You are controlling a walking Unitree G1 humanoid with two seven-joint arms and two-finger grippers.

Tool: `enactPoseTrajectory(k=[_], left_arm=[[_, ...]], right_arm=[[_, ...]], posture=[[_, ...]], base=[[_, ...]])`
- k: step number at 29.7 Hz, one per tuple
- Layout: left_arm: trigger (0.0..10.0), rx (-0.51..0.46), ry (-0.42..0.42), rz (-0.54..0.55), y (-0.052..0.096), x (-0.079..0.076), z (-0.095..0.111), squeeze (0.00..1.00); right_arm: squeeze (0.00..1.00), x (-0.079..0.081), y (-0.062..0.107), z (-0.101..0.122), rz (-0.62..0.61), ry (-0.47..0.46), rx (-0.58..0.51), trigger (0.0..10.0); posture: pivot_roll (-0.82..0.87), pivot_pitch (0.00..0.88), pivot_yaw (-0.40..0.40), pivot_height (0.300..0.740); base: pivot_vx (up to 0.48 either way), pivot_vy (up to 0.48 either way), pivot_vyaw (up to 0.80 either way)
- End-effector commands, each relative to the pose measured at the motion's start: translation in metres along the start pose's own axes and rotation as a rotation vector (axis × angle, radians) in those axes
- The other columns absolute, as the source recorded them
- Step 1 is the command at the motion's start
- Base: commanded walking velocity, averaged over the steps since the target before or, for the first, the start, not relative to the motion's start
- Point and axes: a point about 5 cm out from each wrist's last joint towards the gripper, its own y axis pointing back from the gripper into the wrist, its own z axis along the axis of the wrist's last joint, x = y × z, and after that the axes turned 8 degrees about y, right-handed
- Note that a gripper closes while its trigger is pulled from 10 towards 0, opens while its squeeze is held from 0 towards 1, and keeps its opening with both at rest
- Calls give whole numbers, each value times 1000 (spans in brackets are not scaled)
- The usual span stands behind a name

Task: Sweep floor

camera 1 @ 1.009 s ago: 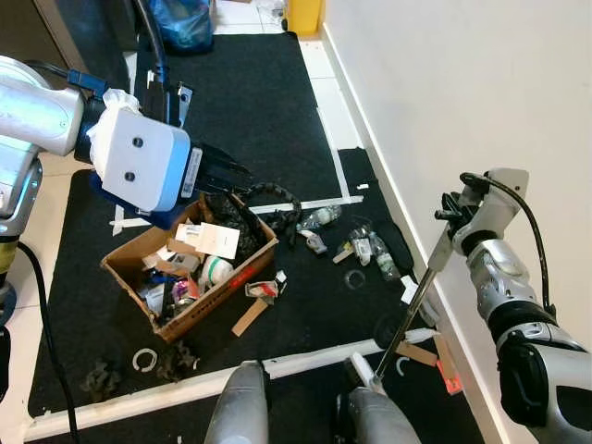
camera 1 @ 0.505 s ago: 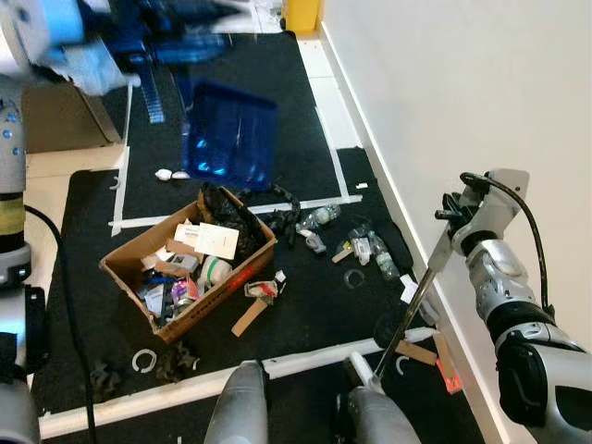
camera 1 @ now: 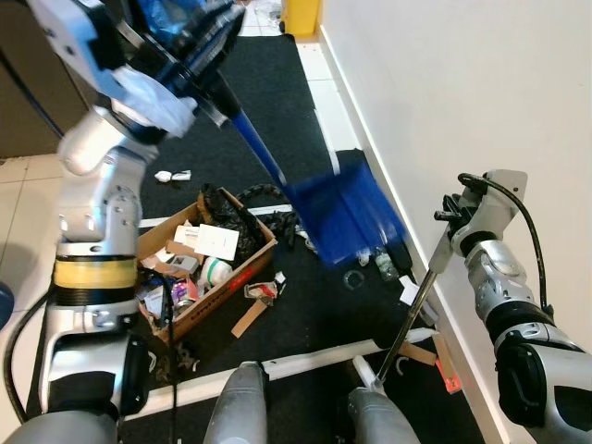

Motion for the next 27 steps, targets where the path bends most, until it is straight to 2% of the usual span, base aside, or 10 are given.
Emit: enactPoseTrajectory(k=[1,3,7,8,13,18,20,23,27], left_arm=[[10000,-87,7,-30,-7,-13,11,0],[10000,-48,59,-38,-4,-29,-4,0],[10000,60,64,-16,9,-41,-30,0],[10000,114,65,-2,15,-46,-45,0],[10000,168,77,3,20,-57,-63,0],[10000,210,117,-5,21,-81,-87,0],[10000,235,83,26,23,-82,-94,0],[10000,299,15,100,32,-69,-105,0],[10000,341,-25,131,42,-61,-113,0]], right_arm=[[0,-3,0,-1,-9,19,21,10000],[0,-3,-1,-1,-22,23,34,10000],[0,-4,0,-3,-44,32,51,10000],[0,-5,1,-6,-51,36,68,10000],[0,-5,2,-9,-55,41,85,10000],[0,-2,2,-13,-66,50,110,10000],[0,-1,3,-15,-68,44,118,10000],[0,3,6,-24,-54,14,146,10000],[0,3,10,-33,-67,11,175,10000]], posture=[[212,46,-77,740],[209,43,-74,740],[201,45,-68,740],[199,44,-64,740],[199,44,-64,740],[197,39,-63,740],[199,37,-63,740],[199,40,-61,740],[197,40,-59,740]], base=[[0,0,0],[0,0,0],[0,0,0],[0,0,0],[0,0,0],[0,0,0],[0,0,0],[0,0,0],[0,0,0]])
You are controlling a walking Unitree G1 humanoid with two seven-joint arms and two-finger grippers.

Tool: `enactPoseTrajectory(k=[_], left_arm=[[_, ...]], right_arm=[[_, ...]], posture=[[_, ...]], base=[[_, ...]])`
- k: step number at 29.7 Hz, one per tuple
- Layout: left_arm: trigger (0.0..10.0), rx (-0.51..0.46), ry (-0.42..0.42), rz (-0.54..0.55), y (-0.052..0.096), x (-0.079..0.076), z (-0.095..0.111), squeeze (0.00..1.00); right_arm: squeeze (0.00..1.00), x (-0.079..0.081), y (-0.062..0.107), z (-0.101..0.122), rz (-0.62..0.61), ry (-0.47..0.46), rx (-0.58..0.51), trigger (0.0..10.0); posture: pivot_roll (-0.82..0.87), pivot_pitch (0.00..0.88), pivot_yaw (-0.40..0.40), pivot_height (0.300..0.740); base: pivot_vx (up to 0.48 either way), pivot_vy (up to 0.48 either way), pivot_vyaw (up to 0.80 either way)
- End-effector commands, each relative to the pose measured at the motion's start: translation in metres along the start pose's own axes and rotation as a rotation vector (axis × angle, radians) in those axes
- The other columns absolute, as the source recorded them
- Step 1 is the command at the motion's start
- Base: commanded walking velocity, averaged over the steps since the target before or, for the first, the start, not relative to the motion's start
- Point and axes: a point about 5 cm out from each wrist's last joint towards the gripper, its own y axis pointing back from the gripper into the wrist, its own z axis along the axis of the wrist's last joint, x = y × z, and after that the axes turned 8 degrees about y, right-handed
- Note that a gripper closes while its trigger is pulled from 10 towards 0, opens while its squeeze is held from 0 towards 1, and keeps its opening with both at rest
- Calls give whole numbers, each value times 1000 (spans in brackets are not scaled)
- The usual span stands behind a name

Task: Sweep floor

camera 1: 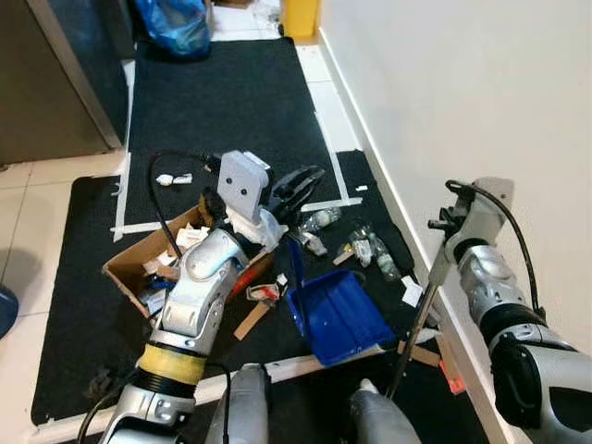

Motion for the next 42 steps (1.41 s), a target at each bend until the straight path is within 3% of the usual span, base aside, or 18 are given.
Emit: enactPoseTrajectory(k=[1,5,11,19,27,34,36,38,39,42], left_arm=[[10000,11,-65,29,5,8,-2,0],[10000,60,-126,63,10,15,-14,0],[10000,97,-120,147,16,29,-34,0],[10000,114,-27,125,15,15,-58,0],[10000,100,-22,123,14,12,-62,0],[10000,-27,-40,135,1,18,-28,0],[10000,-114,-14,89,-10,14,-4,0],[10000,-114,-14,89,-10,14,-4,0],[10000,-172,29,25,-17,5,12,0],[10000,-214,89,-72,-21,-8,26,0]], right_arm=[[0,-2,4,-14,-12,-10,61,10000],[0,-1,7,-21,-23,-3,77,10000],[0,1,10,-24,-51,-13,57,10000],[0,10,8,-20,2,-48,29,10000],[0,14,9,-20,37,-27,-4,10000],[0,14,9,-15,105,-16,-48,10000],[0,15,9,-14,122,-19,-55,10000],[0,15,9,-14,122,-19,-55,10000],[0,15,9,-13,127,-16,-57,10000],[0,15,9,-12,130,-13,-60,10000]], posture=[[194,41,-57,740],[192,38,-58,740],[186,28,-56,740],[167,24,-48,740],[165,19,-48,740],[168,15,-56,740],[169,15,-59,740],[169,15,-59,740],[172,13,-59,740],[172,12,-59,740]], base=[[0,0,0],[0,0,0],[0,0,0],[0,0,0],[0,0,0],[0,0,515],[0,0,759],[0,0,756],[0,0,756],[0,0,756]])
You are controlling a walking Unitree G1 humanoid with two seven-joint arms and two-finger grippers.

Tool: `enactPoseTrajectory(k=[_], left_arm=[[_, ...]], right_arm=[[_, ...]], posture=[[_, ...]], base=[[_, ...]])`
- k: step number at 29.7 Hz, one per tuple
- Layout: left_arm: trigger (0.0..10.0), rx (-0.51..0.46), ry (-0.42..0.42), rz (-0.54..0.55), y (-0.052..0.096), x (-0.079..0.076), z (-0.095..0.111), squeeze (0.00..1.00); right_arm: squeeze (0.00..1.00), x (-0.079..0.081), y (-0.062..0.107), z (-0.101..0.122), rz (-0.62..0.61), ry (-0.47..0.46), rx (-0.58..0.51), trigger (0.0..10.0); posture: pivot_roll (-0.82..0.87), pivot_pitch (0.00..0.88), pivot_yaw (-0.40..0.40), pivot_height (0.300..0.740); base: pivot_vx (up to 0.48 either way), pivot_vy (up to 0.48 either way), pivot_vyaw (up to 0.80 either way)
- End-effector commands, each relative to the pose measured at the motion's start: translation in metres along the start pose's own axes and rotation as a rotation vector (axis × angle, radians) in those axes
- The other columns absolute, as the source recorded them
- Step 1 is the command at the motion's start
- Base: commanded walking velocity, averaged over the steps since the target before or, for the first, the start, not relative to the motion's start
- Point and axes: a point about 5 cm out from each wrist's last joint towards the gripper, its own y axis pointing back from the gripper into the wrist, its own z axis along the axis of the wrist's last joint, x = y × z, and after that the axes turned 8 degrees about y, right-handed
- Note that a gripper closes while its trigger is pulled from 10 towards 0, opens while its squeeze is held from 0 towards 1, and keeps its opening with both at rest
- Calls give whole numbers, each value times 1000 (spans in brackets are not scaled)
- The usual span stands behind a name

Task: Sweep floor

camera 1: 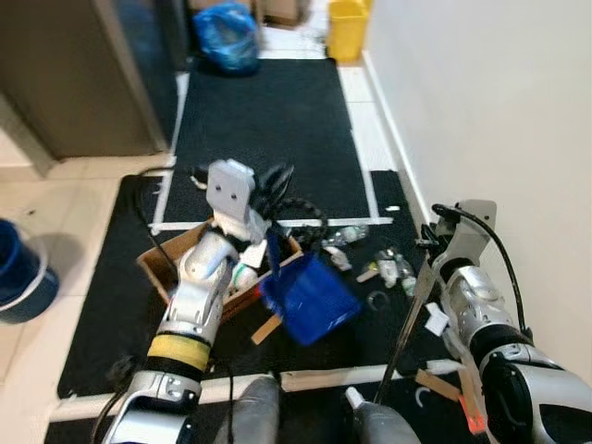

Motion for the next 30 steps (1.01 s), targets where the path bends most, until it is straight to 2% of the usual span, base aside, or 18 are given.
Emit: enactPoseTrajectory(k=[1,3,4,12,18,30], left_arm=[[10000,-74,82,-125,-12,-23,16,0],[10000,-82,122,-209,-14,-37,24,0],[10000,-83,132,-217,-14,-38,24,0],[10000,-72,186,-194,-14,-36,23,0],[10000,-35,150,-168,-13,-33,22,0],[10000,-26,117,-146,-12,-29,41,0]], right_arm=[[0,-3,-2,7,-1,11,-23,10000],[0,-2,-3,8,6,15,-26,10000],[0,-2,-2,8,9,15,-26,10000],[0,0,-3,8,29,30,-28,10000],[0,0,-4,10,33,35,-31,10000],[0,-1,-4,11,31,36,-37,10000]], posture=[[173,10,-57,740],[174,7,-56,740],[174,7,-56,740],[173,0,-57,740],[175,0,-56,740],[191,7,-55,740]], base=[[0,0,756],[0,0,756],[0,0,756],[0,0,756],[0,0,756],[0,0,754]])
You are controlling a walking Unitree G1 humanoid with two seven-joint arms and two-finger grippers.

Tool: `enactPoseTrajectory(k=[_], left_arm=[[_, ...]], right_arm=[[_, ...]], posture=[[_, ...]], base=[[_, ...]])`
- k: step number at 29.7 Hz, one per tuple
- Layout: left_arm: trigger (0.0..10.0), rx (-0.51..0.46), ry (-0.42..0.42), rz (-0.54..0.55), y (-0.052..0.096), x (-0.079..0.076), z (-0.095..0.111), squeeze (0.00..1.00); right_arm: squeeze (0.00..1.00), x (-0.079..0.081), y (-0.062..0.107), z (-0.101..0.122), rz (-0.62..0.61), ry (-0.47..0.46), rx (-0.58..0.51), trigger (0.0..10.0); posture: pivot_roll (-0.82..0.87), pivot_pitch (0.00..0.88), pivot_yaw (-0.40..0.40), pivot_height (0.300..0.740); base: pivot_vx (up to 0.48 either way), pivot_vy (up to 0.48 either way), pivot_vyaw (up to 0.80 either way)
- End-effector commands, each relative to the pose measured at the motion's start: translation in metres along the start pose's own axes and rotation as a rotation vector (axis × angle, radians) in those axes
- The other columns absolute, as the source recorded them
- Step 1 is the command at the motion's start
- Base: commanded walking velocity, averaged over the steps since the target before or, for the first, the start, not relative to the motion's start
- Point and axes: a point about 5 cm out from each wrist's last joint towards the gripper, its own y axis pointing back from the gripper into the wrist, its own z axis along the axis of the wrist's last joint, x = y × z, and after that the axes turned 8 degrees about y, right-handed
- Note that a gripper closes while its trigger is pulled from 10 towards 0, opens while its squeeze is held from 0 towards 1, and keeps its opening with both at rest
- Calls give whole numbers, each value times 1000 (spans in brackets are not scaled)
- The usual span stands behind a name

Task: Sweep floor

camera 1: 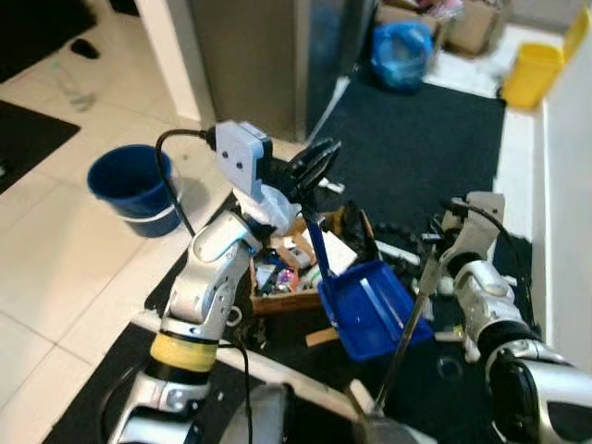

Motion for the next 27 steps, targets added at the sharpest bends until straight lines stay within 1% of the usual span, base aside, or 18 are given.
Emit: enactPoseTrajectory(k=[1,8,15,20,27], left_arm=[[10000,-57,-22,-41,-3,-8,17,0],[10000,-71,-13,-53,-4,-11,25,0],[10000,-70,-15,-50,-4,-13,31,0],[10000,-68,-15,-45,-4,-13,33,0],[10000,-64,-5,-45,-4,-14,35,0]], right_arm=[[0,-3,1,-1,-8,11,1,10000],[0,-7,0,8,-23,26,-46,10000],[0,-14,-1,18,2,38,-80,10000],[0,-13,-2,19,24,42,-88,10000],[0,-7,-3,18,56,41,-89,10000]], posture=[[193,6,-55,740],[201,12,-53,740],[203,13,-52,740],[202,15,-52,740],[206,15,-52,740]], base=[[0,0,750],[0,0,748],[0,0,745],[0,0,744],[0,0,744]])
